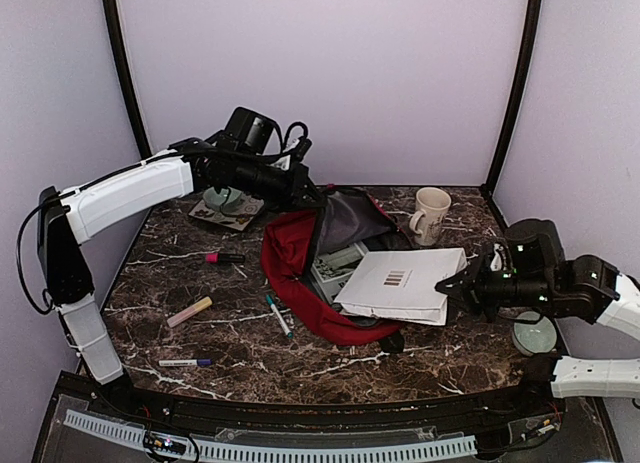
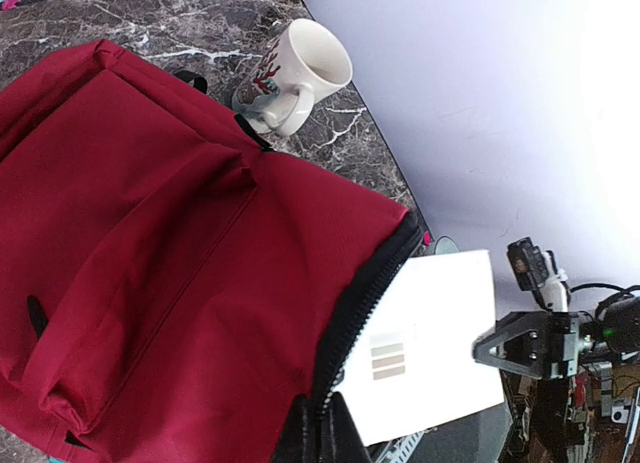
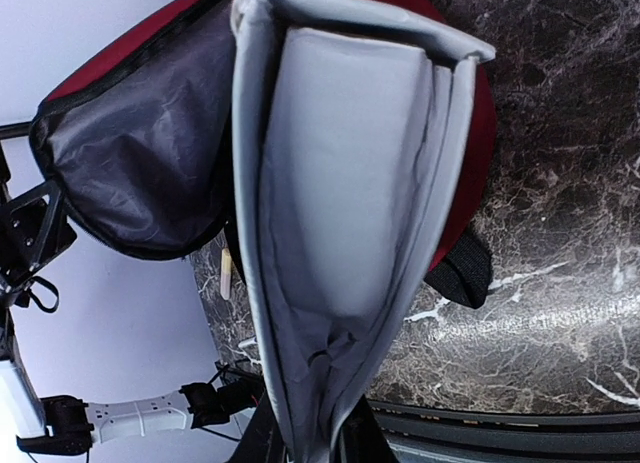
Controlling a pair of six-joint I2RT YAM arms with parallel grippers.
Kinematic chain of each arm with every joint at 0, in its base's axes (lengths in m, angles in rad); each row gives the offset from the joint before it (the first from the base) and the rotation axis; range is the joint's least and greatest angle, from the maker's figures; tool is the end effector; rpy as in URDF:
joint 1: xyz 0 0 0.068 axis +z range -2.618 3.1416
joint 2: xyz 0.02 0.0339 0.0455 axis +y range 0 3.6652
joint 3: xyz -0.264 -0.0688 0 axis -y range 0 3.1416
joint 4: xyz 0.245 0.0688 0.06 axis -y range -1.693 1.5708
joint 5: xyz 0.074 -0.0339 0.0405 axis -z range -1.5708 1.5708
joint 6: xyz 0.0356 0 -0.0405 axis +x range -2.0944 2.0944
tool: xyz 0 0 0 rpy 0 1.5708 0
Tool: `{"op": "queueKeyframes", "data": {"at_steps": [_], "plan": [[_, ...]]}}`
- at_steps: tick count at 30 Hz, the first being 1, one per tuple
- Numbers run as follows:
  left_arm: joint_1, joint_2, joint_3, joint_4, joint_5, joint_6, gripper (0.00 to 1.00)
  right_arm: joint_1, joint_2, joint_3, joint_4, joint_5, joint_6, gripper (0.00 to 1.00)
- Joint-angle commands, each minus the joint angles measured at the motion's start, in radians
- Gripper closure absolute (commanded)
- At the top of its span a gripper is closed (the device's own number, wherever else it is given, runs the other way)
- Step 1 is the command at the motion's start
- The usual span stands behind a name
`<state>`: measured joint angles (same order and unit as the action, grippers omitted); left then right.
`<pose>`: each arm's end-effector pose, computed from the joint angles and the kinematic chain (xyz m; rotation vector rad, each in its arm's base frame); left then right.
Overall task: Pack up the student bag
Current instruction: Pick up the largest pocket of the bag from the student bag, then place the book in the largest pocket of the bag.
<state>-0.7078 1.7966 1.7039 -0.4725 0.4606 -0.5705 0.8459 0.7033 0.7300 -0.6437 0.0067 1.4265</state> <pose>0.3073 -0.2838 0.3511 0.4564 2.2882 -1.1946 0.1005 0.1131 0.2873 0.7165 2.3835 1.1629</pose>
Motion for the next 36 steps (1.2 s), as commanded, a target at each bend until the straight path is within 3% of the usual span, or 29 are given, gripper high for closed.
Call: {"op": "queueKeyframes", "data": {"at_steps": [1, 10, 15, 36], "plan": [[-0.015, -0.058, 0.008, -0.043, 0.02, 0.009, 1.0, -0.005, -0.011, -0.073, 0.235, -0.015, 0.097, 1.0], [-0.044, -0.094, -0.003, -0.028, 0.057, 0.024, 1.0, -0.025, 0.162, -0.073, 0.427, 0.048, 0.098, 1.0], [-0.053, -0.1, -0.002, -0.013, 0.087, 0.027, 1.0, -0.035, 0.274, -0.029, 0.444, 0.114, 0.094, 1.0], [-0.061, -0.116, -0.006, 0.035, 0.126, 0.031, 1.0, -0.037, 0.561, 0.013, 0.76, 0.286, 0.155, 1.0]]}}
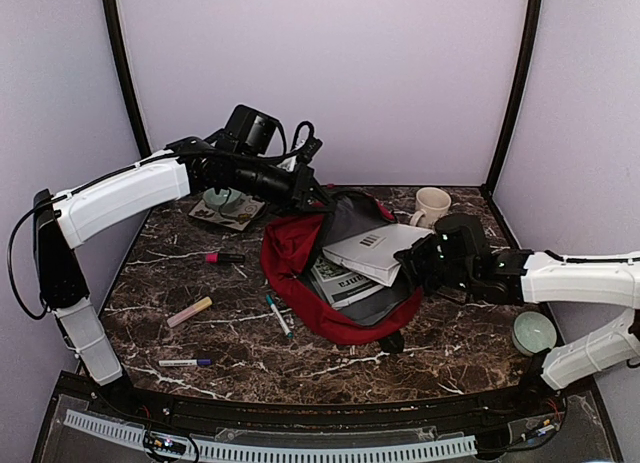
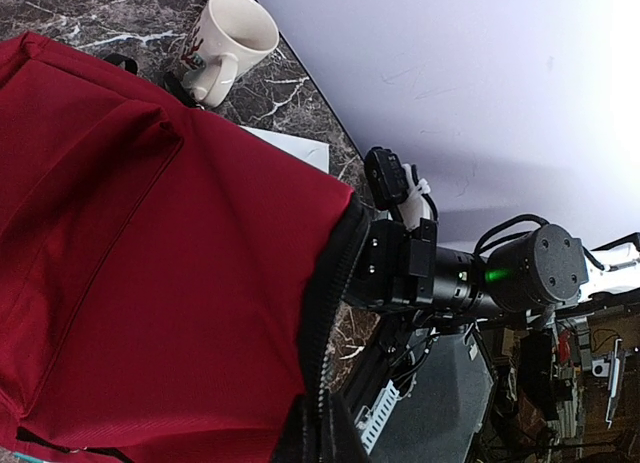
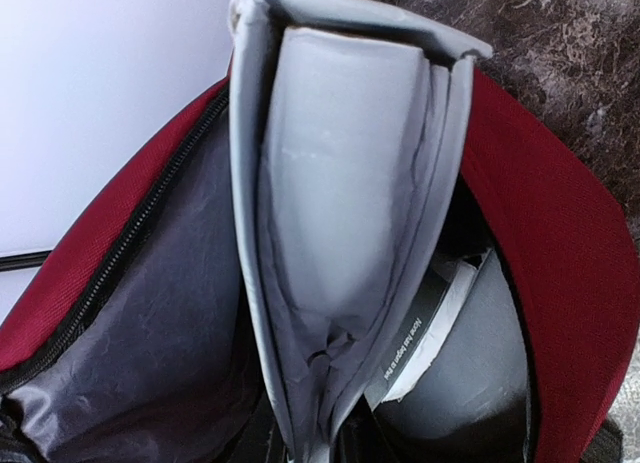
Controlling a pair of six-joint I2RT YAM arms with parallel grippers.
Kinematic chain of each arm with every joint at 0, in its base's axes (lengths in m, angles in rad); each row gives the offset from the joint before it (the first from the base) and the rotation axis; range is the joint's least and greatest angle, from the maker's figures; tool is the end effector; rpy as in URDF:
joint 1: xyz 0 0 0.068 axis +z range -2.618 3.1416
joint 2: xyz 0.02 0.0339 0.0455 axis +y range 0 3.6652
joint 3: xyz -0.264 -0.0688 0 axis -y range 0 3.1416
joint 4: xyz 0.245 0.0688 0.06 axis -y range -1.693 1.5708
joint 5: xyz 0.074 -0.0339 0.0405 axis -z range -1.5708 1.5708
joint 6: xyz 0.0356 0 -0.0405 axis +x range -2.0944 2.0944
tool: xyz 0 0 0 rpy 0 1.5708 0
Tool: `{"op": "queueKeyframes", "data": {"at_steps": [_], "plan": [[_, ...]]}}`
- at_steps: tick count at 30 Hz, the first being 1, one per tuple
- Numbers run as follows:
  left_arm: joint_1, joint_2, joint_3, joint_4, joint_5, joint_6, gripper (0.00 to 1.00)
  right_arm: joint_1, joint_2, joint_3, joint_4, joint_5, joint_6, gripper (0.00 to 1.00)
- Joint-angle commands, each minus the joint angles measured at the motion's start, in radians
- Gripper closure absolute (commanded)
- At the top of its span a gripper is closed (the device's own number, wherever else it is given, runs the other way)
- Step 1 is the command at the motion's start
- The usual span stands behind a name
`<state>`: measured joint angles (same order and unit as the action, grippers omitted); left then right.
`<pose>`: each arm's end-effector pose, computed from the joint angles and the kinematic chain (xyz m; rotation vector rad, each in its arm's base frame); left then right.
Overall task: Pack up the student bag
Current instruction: Place the book in the largest pocket of the bag.
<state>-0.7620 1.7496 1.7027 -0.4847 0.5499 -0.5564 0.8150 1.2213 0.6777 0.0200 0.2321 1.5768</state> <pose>0.2798 -0.2927 0.3688 0.6037 2.2442 -1.3154 0.1873 0.1868 0.2318 1.0040 2.0885 1.1435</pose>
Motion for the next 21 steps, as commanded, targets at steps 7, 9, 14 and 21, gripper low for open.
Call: {"op": "queueKeyframes", "data": {"at_steps": [7, 9, 14, 21], "plan": [[-0.008, -0.075, -0.021, 0.073, 0.037, 0.01, 1.0, 0.012, 0.138, 0.145, 0.101, 0.063, -0.005, 1.0], [-0.007, -0.08, -0.034, 0.089, 0.036, 0.001, 1.0, 0.019, 0.154, 0.151, 0.115, 0.073, 0.007, 1.0], [-0.007, -0.088, -0.043, 0.093, 0.025, -0.002, 1.0, 0.031, 0.202, 0.192, 0.137, 0.071, 0.003, 1.0], [-0.007, -0.097, -0.05, 0.087, 0.012, -0.006, 1.0, 0.038, 0.254, 0.234, 0.143, 0.027, 0.004, 0.88]]}}
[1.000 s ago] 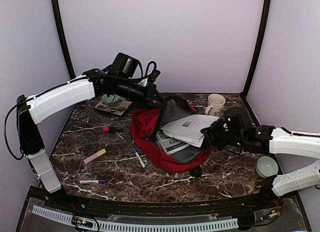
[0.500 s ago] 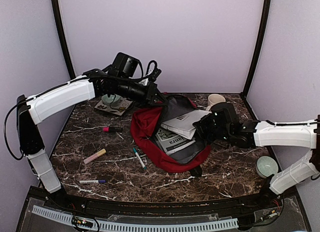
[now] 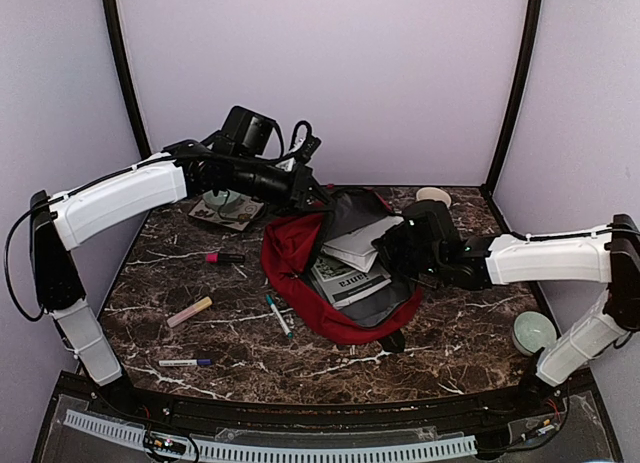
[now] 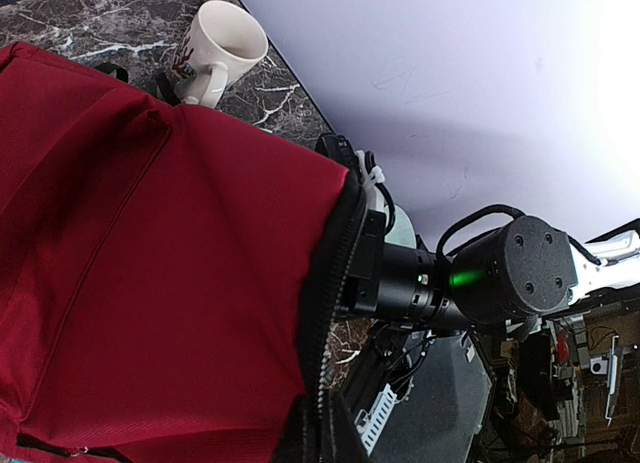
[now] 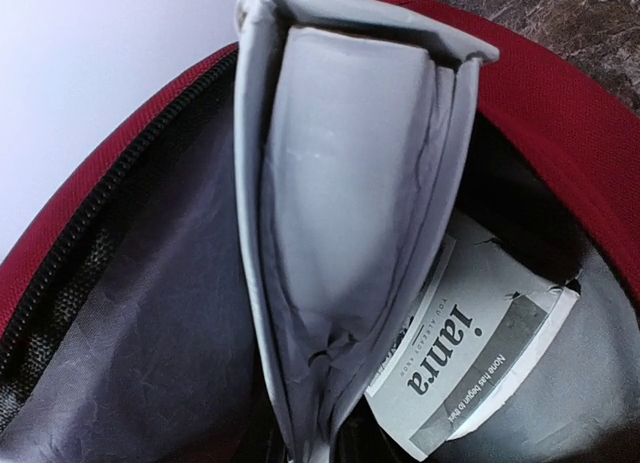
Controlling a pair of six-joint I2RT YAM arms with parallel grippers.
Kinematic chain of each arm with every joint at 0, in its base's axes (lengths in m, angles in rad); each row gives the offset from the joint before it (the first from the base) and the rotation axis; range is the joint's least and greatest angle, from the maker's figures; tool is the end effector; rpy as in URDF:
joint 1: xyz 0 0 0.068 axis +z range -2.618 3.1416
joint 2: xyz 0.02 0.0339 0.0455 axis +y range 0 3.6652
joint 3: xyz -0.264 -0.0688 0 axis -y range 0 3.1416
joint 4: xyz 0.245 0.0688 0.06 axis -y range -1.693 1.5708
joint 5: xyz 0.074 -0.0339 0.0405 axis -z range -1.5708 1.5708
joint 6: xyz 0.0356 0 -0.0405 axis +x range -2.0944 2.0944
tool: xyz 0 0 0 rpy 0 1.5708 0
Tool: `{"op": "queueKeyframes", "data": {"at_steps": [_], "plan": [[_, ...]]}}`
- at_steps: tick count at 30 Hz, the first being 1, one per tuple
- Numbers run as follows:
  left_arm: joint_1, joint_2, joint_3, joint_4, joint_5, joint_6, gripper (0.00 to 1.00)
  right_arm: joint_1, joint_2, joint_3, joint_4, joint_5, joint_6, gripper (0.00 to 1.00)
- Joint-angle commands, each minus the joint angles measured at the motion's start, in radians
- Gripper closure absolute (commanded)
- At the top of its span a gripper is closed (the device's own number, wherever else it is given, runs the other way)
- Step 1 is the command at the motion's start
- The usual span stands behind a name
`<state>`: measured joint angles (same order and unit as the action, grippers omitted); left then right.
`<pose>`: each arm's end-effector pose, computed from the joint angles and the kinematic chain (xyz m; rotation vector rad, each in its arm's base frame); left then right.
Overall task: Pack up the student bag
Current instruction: Place the book in the largest pocket of the bag.
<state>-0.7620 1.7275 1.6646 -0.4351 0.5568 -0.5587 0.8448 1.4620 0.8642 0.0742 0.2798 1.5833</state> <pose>0.2772 -0.2905 0.3690 0.6109 2.2076 -1.3333 0.2207 0.2338 0.2335 1.0011 2.0706 1.1274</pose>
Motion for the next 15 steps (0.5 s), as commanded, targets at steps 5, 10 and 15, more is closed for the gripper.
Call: {"op": "queueKeyframes", "data": {"at_steps": [5, 10, 15], "plan": [[-0.008, -0.085, -0.014, 0.018, -0.016, 0.007, 1.0, 0.009, 0.042, 0.098, 0.042, -0.101, -0.062, 0.57], [-0.006, -0.089, -0.019, 0.006, -0.029, 0.014, 1.0, 0.011, 0.024, 0.1, 0.019, -0.147, -0.086, 0.38], [-0.002, -0.091, -0.025, 0.0, -0.048, 0.016, 1.0, 0.011, -0.028, 0.102, -0.048, -0.17, -0.108, 0.08]]}}
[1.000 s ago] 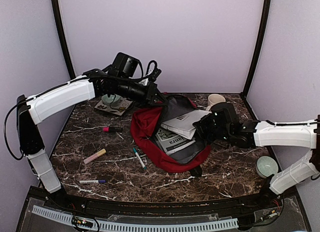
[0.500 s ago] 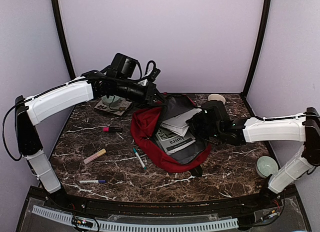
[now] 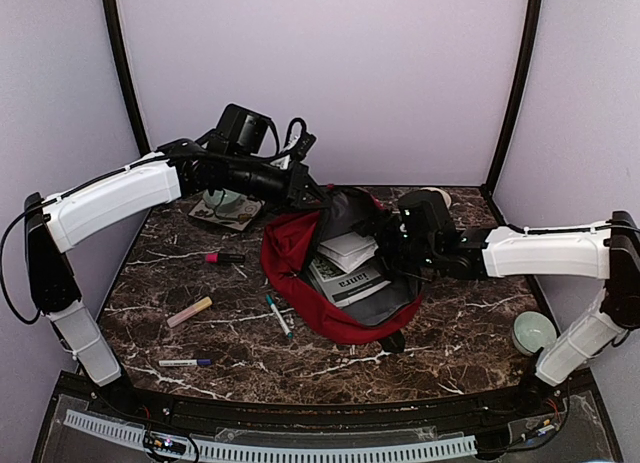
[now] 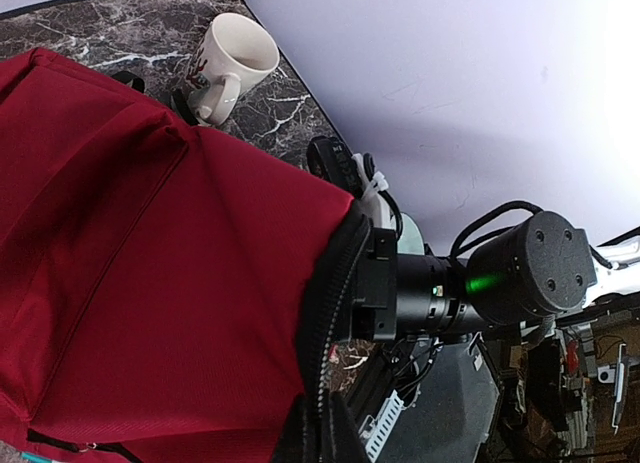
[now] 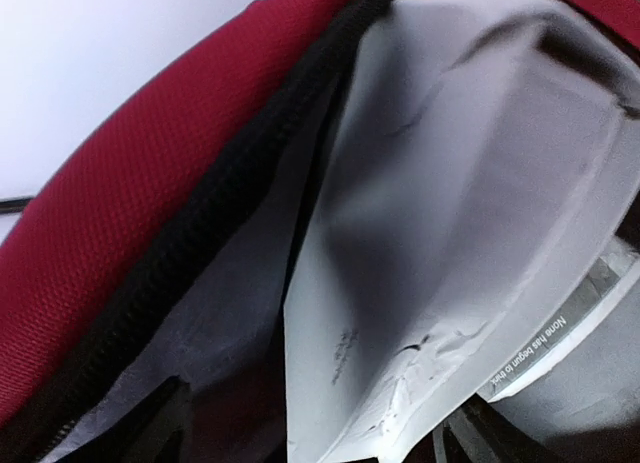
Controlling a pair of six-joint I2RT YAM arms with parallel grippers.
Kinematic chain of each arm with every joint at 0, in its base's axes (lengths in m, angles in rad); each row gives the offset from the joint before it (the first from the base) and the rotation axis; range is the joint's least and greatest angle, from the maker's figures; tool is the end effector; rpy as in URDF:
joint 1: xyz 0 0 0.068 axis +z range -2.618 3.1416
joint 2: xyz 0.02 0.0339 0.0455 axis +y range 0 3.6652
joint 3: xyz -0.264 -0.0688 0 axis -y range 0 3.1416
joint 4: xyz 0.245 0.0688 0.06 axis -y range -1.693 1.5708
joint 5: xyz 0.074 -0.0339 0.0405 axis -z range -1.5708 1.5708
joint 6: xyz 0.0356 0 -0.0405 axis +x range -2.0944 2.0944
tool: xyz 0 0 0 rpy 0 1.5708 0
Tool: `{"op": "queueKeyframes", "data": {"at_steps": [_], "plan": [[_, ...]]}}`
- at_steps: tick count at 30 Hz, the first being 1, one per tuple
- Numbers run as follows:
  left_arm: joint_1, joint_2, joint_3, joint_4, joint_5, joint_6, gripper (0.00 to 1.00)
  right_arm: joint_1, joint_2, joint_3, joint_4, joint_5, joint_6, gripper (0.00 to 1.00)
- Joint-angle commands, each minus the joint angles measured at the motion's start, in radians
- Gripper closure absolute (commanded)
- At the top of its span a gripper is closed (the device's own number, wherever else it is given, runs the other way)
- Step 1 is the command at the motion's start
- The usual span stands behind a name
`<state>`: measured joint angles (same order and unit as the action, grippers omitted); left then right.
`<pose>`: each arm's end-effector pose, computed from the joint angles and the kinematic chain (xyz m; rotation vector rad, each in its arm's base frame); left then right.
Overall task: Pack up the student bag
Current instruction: Place the book in the largest pocket of the bag, then place the largest pocket in the student bag.
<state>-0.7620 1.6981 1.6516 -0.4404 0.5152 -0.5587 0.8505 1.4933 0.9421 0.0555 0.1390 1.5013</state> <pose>0.2728 -0.2846 0.3748 0.5818 2.1962 -1.2956 0.2252 0.2491 0.2475 0.8369 2.1779 1.2202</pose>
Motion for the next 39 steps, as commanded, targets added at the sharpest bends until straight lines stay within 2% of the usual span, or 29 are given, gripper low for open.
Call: {"op": "queueKeyframes", "data": {"at_steps": [1, 10, 13, 17, 22, 26, 34, 35, 36, 39], "plan": [[-0.001, -0.061, -0.013, 0.007, -0.009, 0.014, 1.0, 0.005, -0.082, 0.017, -0.048, -0.022, -0.021, 0.01], [0.022, -0.039, 0.0, 0.002, 0.004, 0.017, 1.0, -0.001, -0.249, -0.073, -0.107, -0.015, -0.032, 0.0], [0.029, -0.035, -0.001, -0.005, 0.01, 0.03, 1.0, -0.001, -0.294, -0.068, -0.189, -0.005, -0.063, 0.0], [0.028, -0.039, -0.001, -0.042, 0.019, 0.085, 1.0, -0.006, -0.371, -0.03, -0.349, 0.106, -0.185, 0.0], [0.028, -0.066, -0.016, -0.136, -0.073, 0.155, 1.0, -0.012, -0.433, 0.058, -0.597, 0.267, -0.386, 0.03], [0.025, -0.066, -0.03, -0.121, -0.022, 0.155, 1.0, -0.019, -0.425, 0.103, -0.774, 0.331, -0.478, 0.04], [-0.062, -0.019, -0.018, -0.114, 0.014, 0.183, 1.0, -0.056, -0.409, 0.12, -0.769, 0.342, -0.559, 0.06], [-0.08, -0.01, -0.004, -0.128, 0.032, 0.21, 0.99, -0.066, -0.399, 0.134, -0.76, 0.34, -0.576, 0.06], [-0.1, 0.0, 0.012, -0.152, 0.062, 0.24, 0.93, -0.076, -0.386, 0.144, -0.75, 0.333, -0.601, 0.06], [-0.155, 0.042, 0.082, -0.303, 0.14, 0.392, 0.65, -0.115, -0.332, 0.197, -0.731, 0.298, -0.69, 0.05]]}}
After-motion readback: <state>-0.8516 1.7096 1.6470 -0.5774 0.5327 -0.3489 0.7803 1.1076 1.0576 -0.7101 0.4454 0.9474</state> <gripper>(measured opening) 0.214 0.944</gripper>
